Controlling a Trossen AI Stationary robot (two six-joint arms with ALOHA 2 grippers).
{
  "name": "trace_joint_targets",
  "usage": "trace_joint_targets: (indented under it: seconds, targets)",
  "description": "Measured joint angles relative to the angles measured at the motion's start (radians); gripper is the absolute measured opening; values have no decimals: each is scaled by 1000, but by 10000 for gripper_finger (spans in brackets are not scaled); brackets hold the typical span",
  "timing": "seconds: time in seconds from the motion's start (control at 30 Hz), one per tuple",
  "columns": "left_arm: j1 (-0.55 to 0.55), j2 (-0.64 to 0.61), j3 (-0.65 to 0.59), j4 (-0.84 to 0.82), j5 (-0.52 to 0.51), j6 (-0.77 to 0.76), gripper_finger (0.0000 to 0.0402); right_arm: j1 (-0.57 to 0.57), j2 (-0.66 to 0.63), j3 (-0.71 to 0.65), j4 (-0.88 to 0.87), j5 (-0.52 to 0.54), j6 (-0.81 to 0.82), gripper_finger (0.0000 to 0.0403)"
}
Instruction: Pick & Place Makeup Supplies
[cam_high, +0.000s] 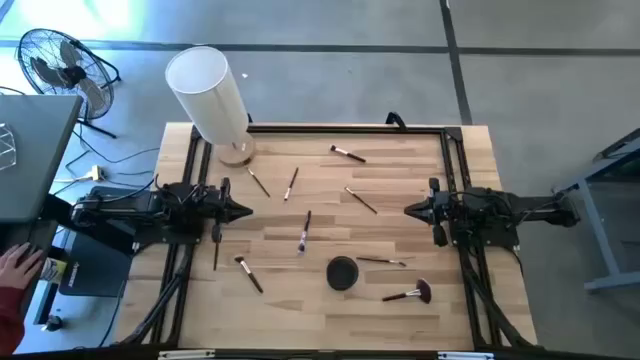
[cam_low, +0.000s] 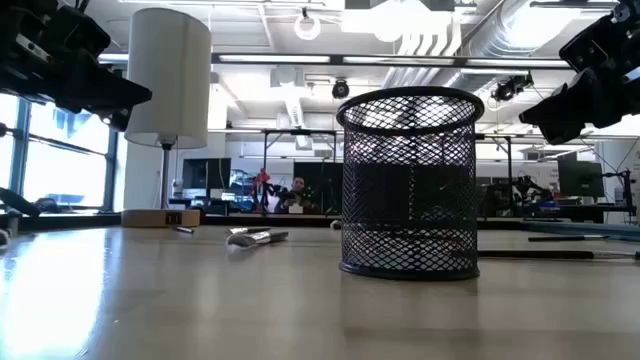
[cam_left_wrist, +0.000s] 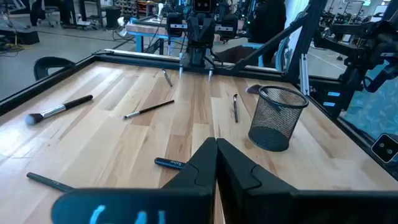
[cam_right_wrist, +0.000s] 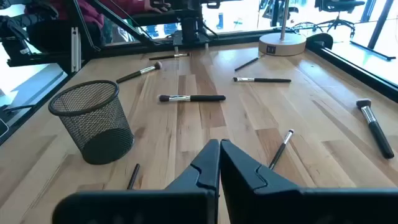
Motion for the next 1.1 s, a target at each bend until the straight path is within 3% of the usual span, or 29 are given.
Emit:
trace_joint_targets:
  seconds: [1.1]
  targets:
    - [0, 0, 0, 0, 0, 0, 0, 0, 0, 0, 0, 0, 0, 7]
